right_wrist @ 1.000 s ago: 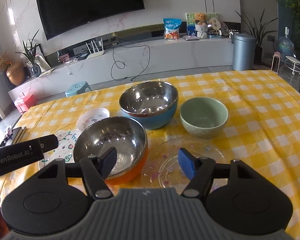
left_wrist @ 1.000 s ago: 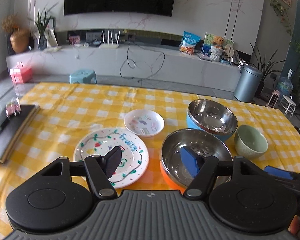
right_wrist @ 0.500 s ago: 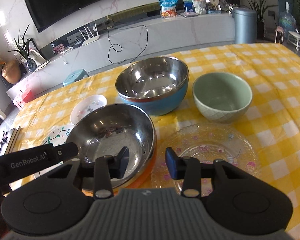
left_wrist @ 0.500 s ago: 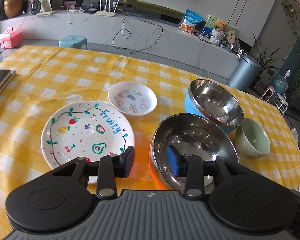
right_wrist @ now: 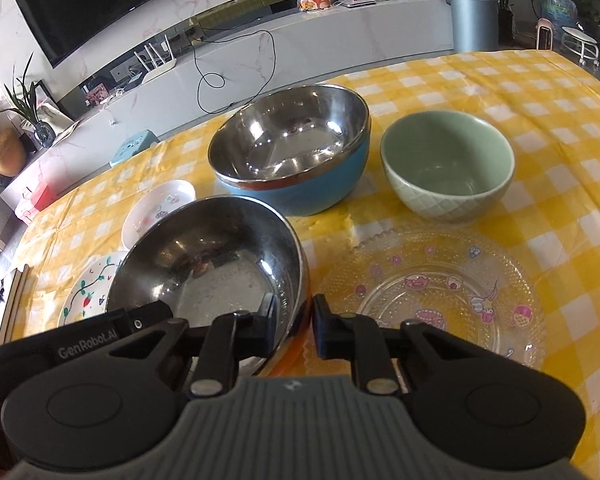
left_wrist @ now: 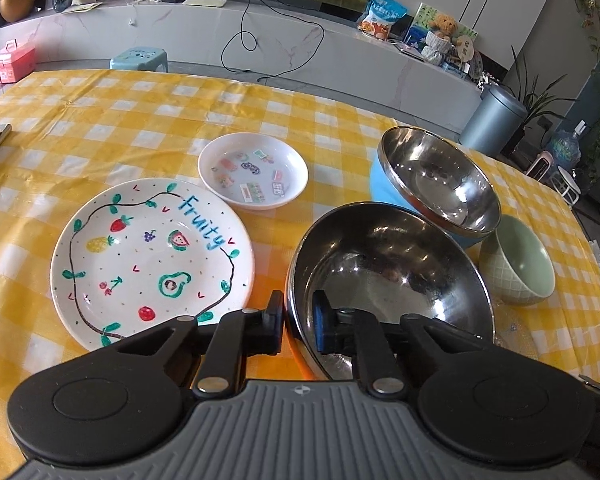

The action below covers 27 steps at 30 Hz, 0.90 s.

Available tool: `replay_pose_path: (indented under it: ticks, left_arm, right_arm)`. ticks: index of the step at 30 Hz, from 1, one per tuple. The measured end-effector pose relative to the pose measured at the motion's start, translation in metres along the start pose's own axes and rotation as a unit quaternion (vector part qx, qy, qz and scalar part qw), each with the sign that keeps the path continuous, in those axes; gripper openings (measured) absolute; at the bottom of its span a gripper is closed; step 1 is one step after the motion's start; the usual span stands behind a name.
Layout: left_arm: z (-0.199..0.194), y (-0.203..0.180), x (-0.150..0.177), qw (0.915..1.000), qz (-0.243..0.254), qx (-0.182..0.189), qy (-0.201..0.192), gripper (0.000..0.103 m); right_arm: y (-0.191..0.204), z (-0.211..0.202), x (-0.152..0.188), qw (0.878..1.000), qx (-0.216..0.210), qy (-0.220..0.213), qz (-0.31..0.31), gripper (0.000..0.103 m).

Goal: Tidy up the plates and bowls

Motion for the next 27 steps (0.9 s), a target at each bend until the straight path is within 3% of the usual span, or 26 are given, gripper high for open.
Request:
replay_pose_path:
  ticks: [14,27]
  left_arm:
    - [-0.051,0.01,0.012,0.9997,-0.011,-0.002,-0.02,0.013]
    - [-0.112,0.065,0.06,0.9978,-0.059,-0.025,-0.014,0.014]
  right_arm:
    - [0.013,-0.038,0.011,1.0,-0.016,-0.004,-0.009,0.015]
    - [0.049,-0.071,0.08,0.994,-0.079,0.072,-0.013,0.015]
Point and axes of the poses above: each gripper's, at about its wrist camera, not at the fingertips, and z roughly the way its jaws point, y to its left, x to its underside, the point moved 9 cm from there along z, roughly the way its jaws point, and after that the axes turned 6 degrees about z, right-handed, at the moved point
